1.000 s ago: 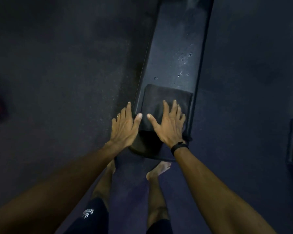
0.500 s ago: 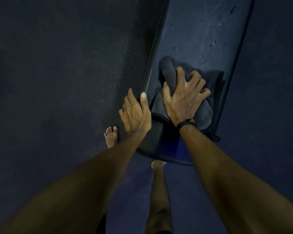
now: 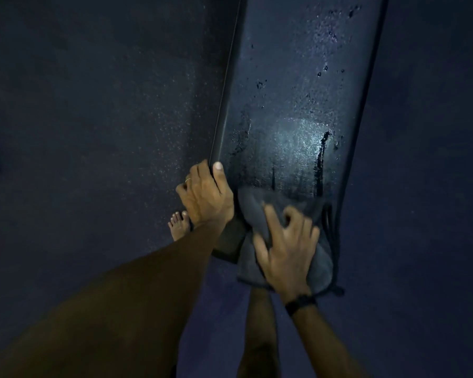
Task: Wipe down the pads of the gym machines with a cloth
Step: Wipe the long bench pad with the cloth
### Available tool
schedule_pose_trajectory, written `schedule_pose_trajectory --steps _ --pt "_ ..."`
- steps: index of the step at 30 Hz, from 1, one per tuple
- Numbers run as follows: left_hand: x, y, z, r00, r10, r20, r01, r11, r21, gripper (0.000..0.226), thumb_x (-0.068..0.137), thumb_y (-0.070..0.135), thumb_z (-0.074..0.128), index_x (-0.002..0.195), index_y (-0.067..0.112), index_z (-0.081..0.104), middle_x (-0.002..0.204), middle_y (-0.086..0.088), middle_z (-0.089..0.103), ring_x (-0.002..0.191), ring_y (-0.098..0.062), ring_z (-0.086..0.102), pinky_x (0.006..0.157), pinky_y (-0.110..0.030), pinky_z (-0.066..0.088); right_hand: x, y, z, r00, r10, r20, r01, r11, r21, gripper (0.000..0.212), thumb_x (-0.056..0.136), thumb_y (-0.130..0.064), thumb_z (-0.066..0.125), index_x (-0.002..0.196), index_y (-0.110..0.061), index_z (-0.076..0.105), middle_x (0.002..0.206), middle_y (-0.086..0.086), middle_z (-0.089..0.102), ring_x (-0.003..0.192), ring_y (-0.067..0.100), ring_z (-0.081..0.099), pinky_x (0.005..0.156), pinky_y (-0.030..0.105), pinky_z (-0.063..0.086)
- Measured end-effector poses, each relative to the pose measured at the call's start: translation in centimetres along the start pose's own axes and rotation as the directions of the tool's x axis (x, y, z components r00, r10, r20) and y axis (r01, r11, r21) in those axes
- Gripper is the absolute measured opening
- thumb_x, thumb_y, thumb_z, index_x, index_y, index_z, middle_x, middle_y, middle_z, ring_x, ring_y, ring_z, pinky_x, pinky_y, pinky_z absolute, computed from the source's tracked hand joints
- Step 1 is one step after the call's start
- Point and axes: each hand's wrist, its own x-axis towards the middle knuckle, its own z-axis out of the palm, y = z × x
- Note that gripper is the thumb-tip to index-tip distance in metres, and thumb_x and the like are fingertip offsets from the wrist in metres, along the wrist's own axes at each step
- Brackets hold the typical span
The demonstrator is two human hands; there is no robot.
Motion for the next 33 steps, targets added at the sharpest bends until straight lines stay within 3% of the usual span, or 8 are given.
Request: schedule_pose_trajectory --steps 3,10,14,20,27,30,33 --pt "0.0 0.0 0.1 1.000 0.014 -0.024 -0.014 1.000 0.011 0.065 0.103 0.048 0.014 0.121 0.007 0.061 0.117 -0.011 0.066 0.102 -0.032 0.061 0.096 -0.048 0.034 -3.2 1.2 -0.3 0.999 -0.029 0.031 0.028 0.999 0.015 0.047 0.086 -0.043 0.052 0.129 -0.026 0.050 0.115 0.011 0.045 0.090 0.029 0.043 0.072 0.041 0.032" --pt "0.1 -0.3 0.8 0.998 0.024 -0.064 -0.024 1.000 0.005 0.062 0.104 0.048 0.018 0.109 0.006 0.063 0.102 -0.011 0.066 0.090 -0.032 0.061 0.089 -0.046 0.037 2.5 3.2 -0.3 0.996 0.046 -0.082 -0.040 0.997 0.071 0.046 0.084 -0.041 0.061 0.127 -0.026 0.061 0.106 0.014 0.056 0.088 0.030 0.047 0.076 0.042 0.033" --pt "0.0 -0.6 1.0 0.994 0.040 -0.101 -0.040 0.999 -0.003 0.065 0.103 0.050 0.014 0.107 0.007 0.063 0.100 -0.010 0.066 0.089 -0.031 0.061 0.090 -0.048 0.039 9.5 4.8 -1.1 0.981 0.140 -0.136 -0.129 0.988 0.085 0.045 0.084 -0.039 0.063 0.126 -0.023 0.065 0.107 0.014 0.056 0.095 0.033 0.050 0.083 0.046 0.037" --pt "0.1 -0.7 1.1 0.993 0.043 -0.110 -0.039 0.999 0.034 0.061 0.104 0.048 0.015 0.104 0.009 0.063 0.098 -0.009 0.065 0.091 -0.031 0.060 0.091 -0.049 0.039 19.7 7.7 -1.9 0.926 0.270 -0.264 -0.259 0.963 0.076 0.042 0.085 -0.048 0.059 0.118 -0.024 0.066 0.105 0.012 0.055 0.095 0.031 0.053 0.076 0.044 0.042" --pt "0.2 -0.6 1.0 0.993 0.042 -0.107 -0.040 0.999 0.018 0.066 0.104 0.052 0.011 0.100 0.009 0.062 0.093 -0.009 0.063 0.086 -0.031 0.059 0.088 -0.052 0.040 2.3 3.8 -0.7 0.926 0.333 -0.177 -0.310 0.939 0.146 0.043 0.086 -0.042 0.068 0.125 -0.022 0.069 0.112 0.013 0.055 0.096 0.033 0.051 0.081 0.043 0.038" --pt "0.0 -0.6 1.0 0.993 0.045 -0.106 -0.043 0.999 0.018 0.062 0.104 0.050 0.015 0.098 0.009 0.061 0.091 -0.008 0.062 0.084 -0.029 0.058 0.087 -0.049 0.039 -3.6 3.4 -1.0 0.932 0.335 -0.136 -0.310 0.935 0.174 0.040 0.080 -0.036 0.072 0.117 -0.023 0.071 0.100 0.009 0.055 0.087 0.025 0.049 0.073 0.043 0.047" --pt "-0.4 -0.7 0.8 0.994 0.051 -0.098 -0.049 0.999 0.015 0.056 0.104 0.046 0.019 0.096 0.010 0.061 0.091 -0.007 0.060 0.083 -0.028 0.057 0.087 -0.048 0.038 -3.2 4.1 -1.2 0.943 0.313 -0.113 -0.286 0.936 0.207 0.038 0.078 -0.031 0.077 0.114 -0.025 0.069 0.092 0.005 0.052 0.082 0.020 0.045 0.064 0.044 0.051"
